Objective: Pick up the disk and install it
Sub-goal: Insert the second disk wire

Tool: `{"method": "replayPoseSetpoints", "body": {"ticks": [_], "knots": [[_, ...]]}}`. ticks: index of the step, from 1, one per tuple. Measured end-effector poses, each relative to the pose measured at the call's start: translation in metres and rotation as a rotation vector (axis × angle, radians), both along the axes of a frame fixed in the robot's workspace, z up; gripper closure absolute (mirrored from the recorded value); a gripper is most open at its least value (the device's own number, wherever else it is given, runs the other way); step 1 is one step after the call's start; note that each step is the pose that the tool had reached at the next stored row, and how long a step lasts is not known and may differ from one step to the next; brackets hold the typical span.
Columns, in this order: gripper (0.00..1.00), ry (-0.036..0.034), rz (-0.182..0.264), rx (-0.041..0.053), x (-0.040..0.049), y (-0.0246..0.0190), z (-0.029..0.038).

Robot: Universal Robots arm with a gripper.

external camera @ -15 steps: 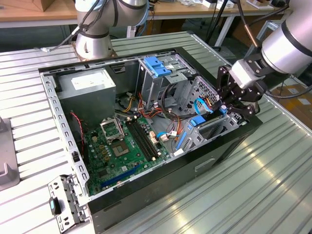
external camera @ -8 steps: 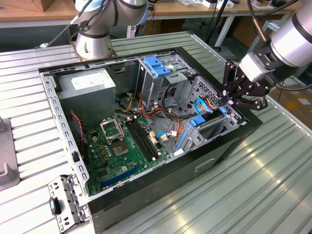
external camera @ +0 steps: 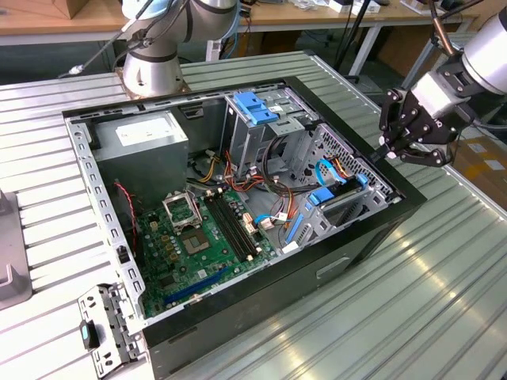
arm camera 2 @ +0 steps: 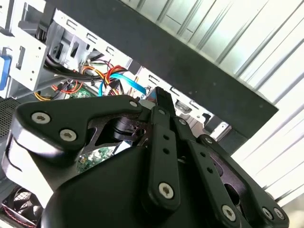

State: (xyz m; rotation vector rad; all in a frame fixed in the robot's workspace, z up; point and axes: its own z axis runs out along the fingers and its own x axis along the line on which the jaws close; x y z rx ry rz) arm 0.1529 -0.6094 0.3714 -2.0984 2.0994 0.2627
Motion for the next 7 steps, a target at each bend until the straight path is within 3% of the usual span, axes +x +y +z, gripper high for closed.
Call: {"method": "replayPoseSetpoints", "body": {"ticks": [7], "knots": [[0.9, 0.0001, 0.0, 0.0003, 0.0006, 0.0, 0.002]]}}
